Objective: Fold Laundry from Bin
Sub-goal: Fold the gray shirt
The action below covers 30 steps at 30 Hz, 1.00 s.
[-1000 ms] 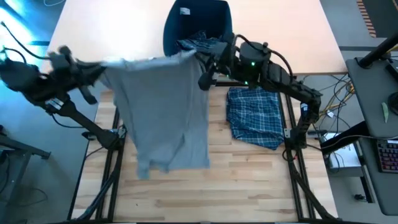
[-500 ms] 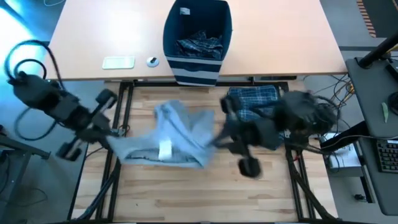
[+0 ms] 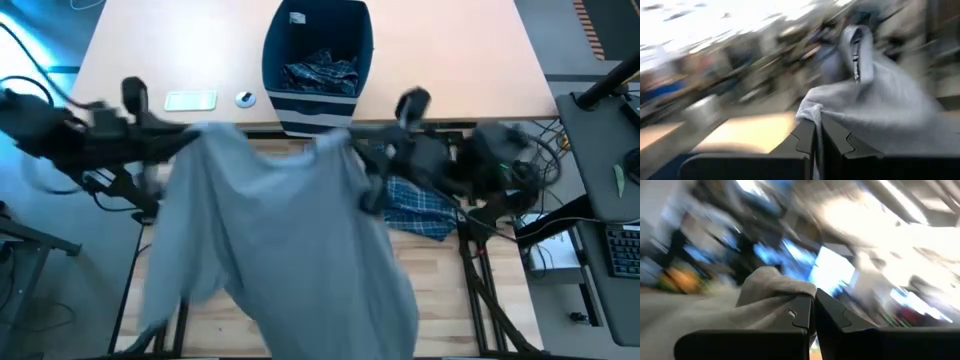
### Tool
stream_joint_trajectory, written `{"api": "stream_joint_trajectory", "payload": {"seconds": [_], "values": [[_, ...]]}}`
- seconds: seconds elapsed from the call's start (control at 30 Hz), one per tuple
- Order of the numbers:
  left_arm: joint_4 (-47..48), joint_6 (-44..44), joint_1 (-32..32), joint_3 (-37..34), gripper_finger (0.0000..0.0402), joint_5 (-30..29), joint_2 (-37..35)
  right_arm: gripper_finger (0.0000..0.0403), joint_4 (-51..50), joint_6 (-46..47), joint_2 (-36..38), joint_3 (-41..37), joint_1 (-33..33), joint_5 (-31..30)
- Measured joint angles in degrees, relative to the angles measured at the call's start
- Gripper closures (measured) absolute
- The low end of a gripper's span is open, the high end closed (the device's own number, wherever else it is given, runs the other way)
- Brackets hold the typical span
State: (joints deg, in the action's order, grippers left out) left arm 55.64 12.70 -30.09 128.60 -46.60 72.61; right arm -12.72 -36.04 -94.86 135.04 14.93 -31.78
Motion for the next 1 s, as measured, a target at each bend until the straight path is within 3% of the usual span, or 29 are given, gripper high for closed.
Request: {"api": "stream_joint_trajectory", "payload": {"seconds": [0.07,0.23,0.4,0.53,0.63,0.83,1.0], "values": [[2.4,-3.0,5.3,-2.3,0.0402,-0.6,-0.4,0.0394,-5.7,2.8,-0.2,0.0,-4.6,-3.3],[8.3,-9.5,22.0,-11.1,0.0402,-0.8,-2.2,0.0394,-21.2,12.9,-0.5,-0.5,-17.3,-3.5],[9.3,-11.7,39.4,-25.8,0.0402,8.5,-3.2,0.0394,-32.4,17.1,-2.0,-2.8,-27.1,0.9],[7.6,-11.8,49.6,-39.0,0.0402,9.7,-4.1,0.0394,-34.8,20.3,-3.5,-8.6,-31.4,6.4],[5.4,-12.5,53.6,-47.4,0.0402,10.0,-5.4,0.0394,-34.1,22.9,-3.8,-14.9,-32.7,8.3],[0.5,-14.5,54.7,-57.6,0.0402,13.6,-9.5,0.0394,-33.5,29.0,-3.8,-25.1,-32.0,8.3],[1.4,-19.4,54.2,-61.0,0.0402,23.9,-13.6,0.0394,-35.0,33.1,-3.2,-30.7,-29.2,9.7]]}}
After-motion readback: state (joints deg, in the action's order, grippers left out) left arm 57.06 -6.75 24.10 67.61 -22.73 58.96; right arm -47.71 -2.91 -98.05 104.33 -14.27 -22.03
